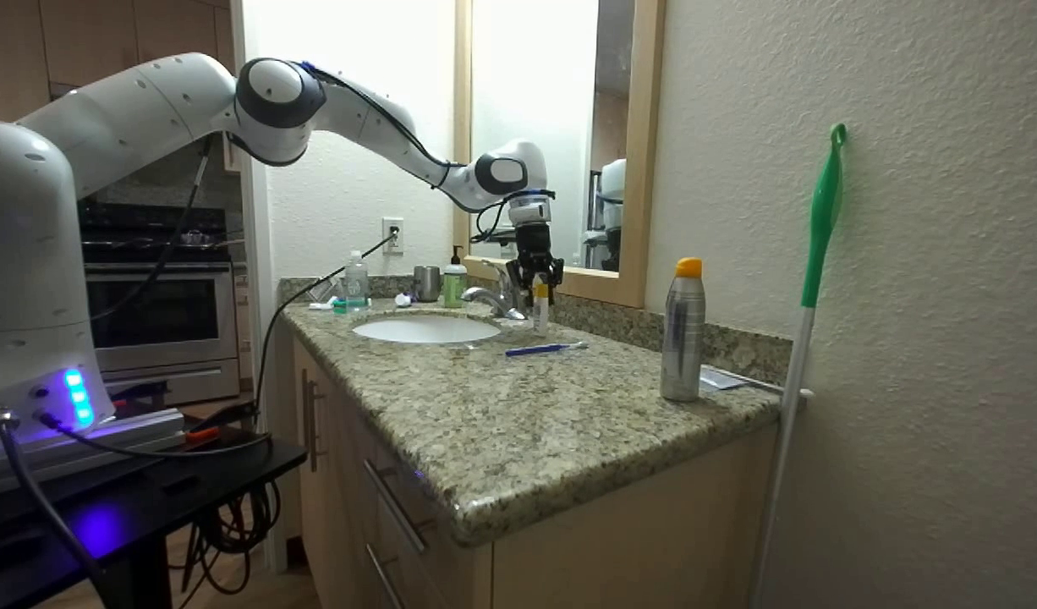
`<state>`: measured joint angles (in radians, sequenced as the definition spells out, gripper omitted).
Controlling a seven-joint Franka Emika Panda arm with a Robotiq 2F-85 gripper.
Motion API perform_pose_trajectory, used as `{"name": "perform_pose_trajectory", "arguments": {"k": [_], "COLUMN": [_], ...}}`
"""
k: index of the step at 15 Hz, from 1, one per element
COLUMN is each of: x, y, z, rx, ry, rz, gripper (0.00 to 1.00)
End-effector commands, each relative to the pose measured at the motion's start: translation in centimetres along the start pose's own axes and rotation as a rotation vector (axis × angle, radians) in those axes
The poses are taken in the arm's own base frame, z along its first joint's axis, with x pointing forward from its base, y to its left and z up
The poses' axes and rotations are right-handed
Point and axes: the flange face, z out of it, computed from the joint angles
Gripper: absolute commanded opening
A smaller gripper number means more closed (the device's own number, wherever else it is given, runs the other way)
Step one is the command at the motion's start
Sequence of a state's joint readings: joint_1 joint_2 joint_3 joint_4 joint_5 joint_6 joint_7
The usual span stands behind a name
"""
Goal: Move the white bottle with the yellow lid to the back left
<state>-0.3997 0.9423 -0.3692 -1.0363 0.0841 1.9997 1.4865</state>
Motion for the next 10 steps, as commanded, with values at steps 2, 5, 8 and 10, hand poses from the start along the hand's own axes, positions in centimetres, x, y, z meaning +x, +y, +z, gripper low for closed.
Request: {"name": "perform_pose_trajectory", "arguments": {"k": [2, 5, 8, 10], "x": [-0.2, -0.3, 0.2, 0.2], "y": [-0.3, 0.4, 2.0, 0.2], "z": [-3.0, -8.0, -13.3, -12.8], "rx": [0.077, 0.181, 0.284, 0.277], "ry": [-0.018, -0.021, -0.029, -0.002], "rz": [-0.028, -0.107, -0.255, -0.218], "gripper": [0.94, 1.00, 1.00, 1.00]}}
